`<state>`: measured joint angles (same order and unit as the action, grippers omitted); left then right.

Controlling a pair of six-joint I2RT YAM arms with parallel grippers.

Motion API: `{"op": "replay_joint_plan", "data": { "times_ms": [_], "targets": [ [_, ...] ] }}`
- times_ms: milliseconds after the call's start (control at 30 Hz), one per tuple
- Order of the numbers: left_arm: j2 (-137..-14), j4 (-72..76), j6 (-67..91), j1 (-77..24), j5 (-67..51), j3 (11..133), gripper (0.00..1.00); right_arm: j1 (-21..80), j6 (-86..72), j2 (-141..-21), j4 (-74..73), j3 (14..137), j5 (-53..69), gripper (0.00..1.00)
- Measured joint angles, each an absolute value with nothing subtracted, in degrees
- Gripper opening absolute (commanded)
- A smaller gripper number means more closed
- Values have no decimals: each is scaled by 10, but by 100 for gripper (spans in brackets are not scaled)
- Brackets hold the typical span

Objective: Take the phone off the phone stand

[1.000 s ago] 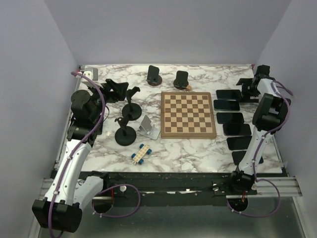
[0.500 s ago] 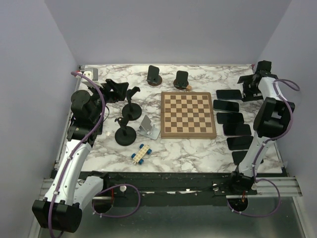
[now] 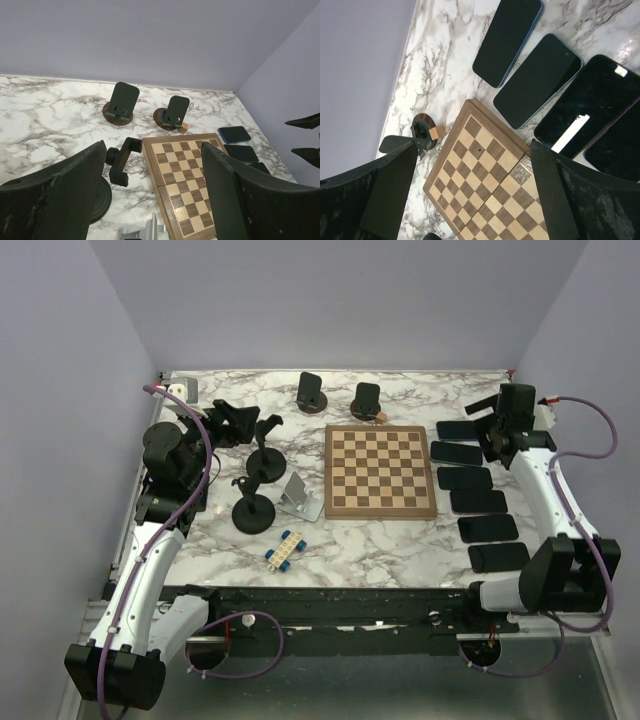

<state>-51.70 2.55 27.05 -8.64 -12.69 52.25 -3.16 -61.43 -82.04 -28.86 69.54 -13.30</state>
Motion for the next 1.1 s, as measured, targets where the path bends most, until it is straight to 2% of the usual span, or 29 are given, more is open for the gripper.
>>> {"op": "replay_joint_plan", "data": {
  "times_ms": [267,633,800,1100],
  "targets": [
    [-512,25,270,-91,-127,522,84,-30,-534,-624,-249,609,-131,100],
    [-426,25,238,-143,-111,518,84,-30,-458,-378,-118,534,-11,100],
    [-356,50,199,-181,-72,485,84,-30,-420,-329,-106,535,-17,100],
    [-268,89,154,-193,45,435,84,-30,-375,-315,-140,551,-80,100]
  ]
}}
